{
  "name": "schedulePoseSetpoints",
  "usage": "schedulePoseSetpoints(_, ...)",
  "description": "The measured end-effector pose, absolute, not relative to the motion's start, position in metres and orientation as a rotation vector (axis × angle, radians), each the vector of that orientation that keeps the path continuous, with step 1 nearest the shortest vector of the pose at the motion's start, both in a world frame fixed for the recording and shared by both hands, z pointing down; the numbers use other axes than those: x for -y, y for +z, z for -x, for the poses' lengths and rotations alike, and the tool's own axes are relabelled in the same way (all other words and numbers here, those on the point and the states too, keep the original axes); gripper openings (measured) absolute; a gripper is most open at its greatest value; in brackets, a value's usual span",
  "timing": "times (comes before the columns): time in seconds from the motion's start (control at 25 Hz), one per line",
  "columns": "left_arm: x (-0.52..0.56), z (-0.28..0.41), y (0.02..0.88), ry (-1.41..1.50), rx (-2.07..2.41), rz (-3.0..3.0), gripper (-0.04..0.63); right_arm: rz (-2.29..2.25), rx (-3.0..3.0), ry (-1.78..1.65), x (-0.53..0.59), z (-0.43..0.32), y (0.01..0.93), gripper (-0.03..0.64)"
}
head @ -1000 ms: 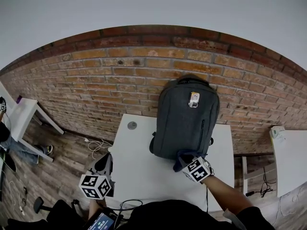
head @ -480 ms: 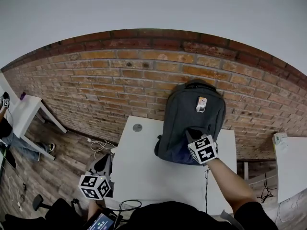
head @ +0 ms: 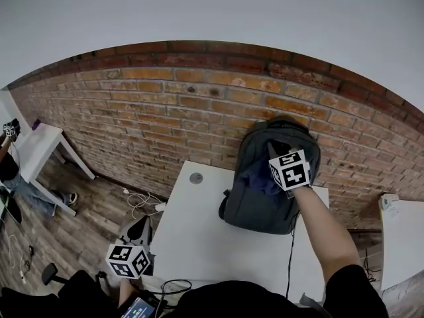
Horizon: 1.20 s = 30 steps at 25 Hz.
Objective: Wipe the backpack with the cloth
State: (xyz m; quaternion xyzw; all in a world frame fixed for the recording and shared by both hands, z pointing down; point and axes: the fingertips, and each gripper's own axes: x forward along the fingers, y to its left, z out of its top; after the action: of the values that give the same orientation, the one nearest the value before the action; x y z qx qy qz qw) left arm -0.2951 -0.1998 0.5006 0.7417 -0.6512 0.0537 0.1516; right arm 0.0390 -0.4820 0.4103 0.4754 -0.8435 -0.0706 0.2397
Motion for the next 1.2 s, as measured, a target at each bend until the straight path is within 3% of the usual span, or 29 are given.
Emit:
schedulePoseSetpoints(0.4,0.195,0.302,0.5,0.125,1.892,-2.101,-0.003,-1.369,2.291,-0.252,0.53,-0.026,0.353,0.009)
schedulePoseSetpoints(1.2,0.182,0.298,0.492,0.173,1.925,-2.085,-0.003,-1.204,2.374,-0.15,0.487,0.013,0.415,0.009)
